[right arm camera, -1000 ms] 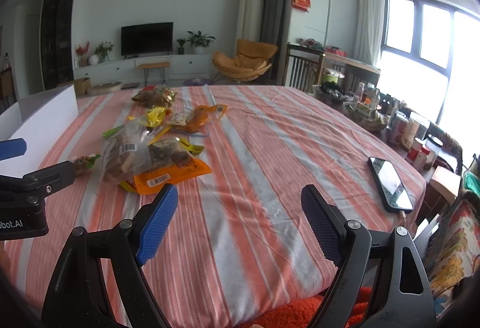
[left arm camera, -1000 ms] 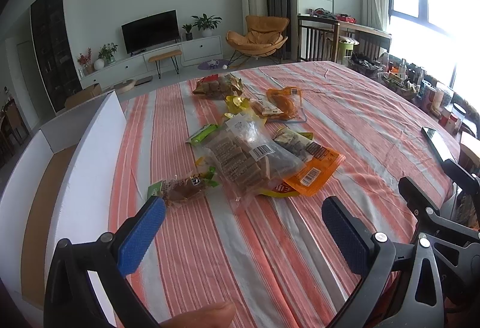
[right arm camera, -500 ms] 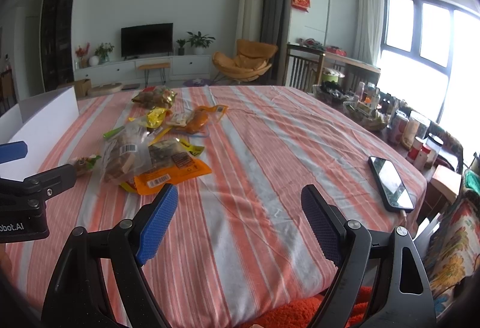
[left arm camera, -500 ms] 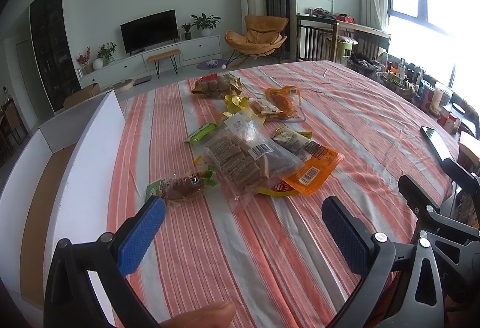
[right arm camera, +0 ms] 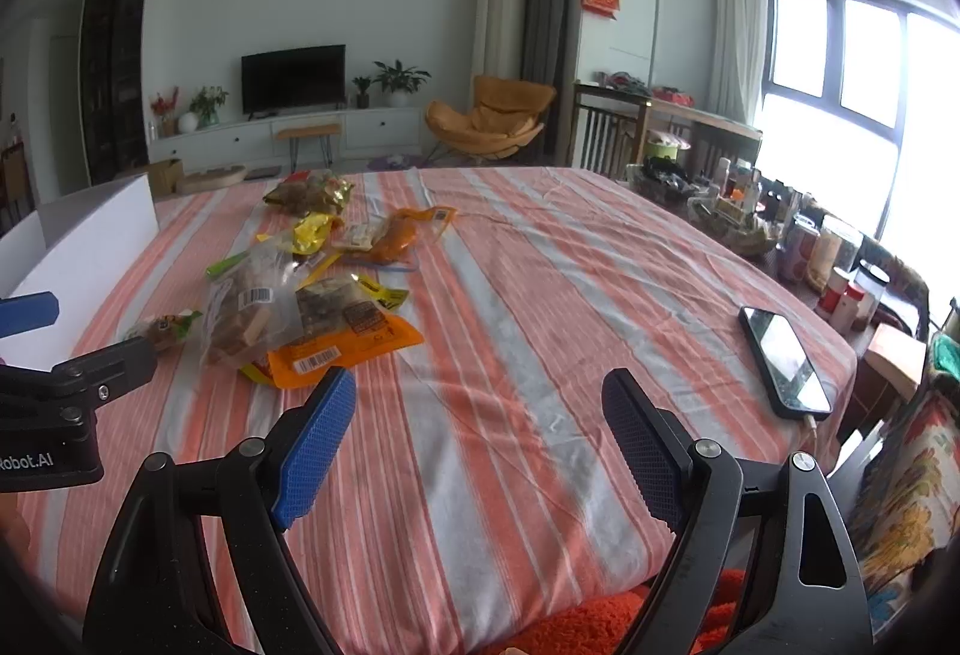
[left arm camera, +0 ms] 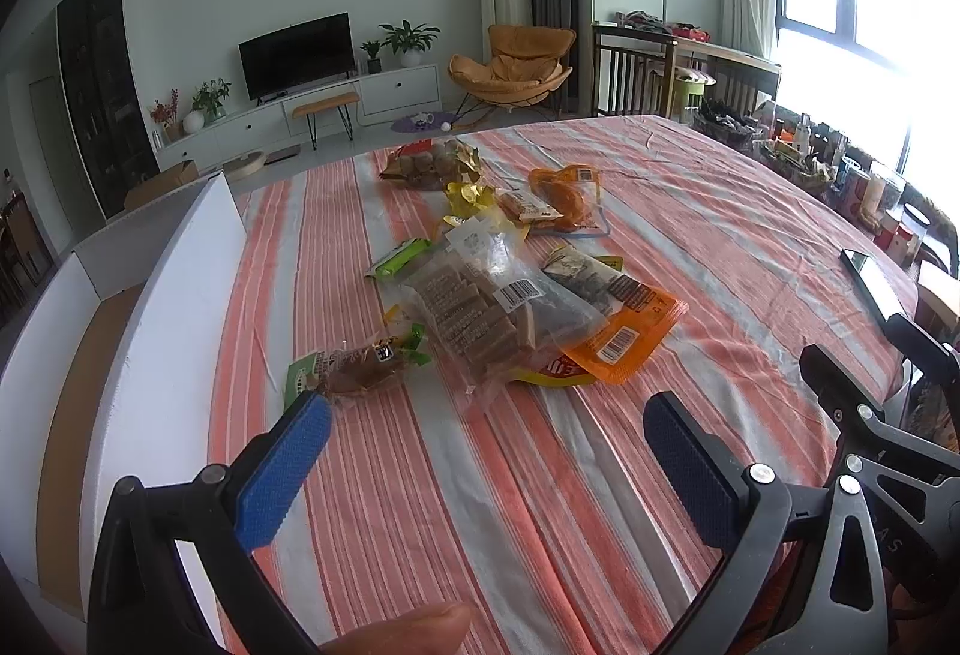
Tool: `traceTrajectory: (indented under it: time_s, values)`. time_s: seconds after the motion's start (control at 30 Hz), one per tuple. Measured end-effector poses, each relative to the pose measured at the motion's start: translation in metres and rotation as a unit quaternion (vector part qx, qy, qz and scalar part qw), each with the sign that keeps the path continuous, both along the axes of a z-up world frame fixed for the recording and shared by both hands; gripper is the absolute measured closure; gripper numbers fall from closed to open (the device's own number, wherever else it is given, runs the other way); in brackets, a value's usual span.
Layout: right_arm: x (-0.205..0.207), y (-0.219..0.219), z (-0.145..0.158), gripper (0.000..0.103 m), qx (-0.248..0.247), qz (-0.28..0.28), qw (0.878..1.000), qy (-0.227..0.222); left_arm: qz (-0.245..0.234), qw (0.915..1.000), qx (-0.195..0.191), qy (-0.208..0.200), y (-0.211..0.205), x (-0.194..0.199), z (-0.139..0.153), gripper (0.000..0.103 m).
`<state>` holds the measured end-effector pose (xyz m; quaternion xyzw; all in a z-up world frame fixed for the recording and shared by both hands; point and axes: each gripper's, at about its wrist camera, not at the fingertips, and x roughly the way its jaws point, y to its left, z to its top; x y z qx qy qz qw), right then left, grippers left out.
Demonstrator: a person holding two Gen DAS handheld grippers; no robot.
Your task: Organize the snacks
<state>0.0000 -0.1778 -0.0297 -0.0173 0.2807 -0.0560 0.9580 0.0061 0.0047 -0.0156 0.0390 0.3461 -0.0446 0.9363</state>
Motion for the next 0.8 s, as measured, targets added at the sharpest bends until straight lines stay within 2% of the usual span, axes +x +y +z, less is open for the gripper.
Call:
traceTrajectory:
  time_s: [0.8]
  values:
    - [0.0, 0.0004, 0.0006, 0.016, 0.006, 0.0, 1.0, 0.003, 0.002, 1.0, -0.003, 0.009, 0.0031, 0.0008, -0.0021, 0.0]
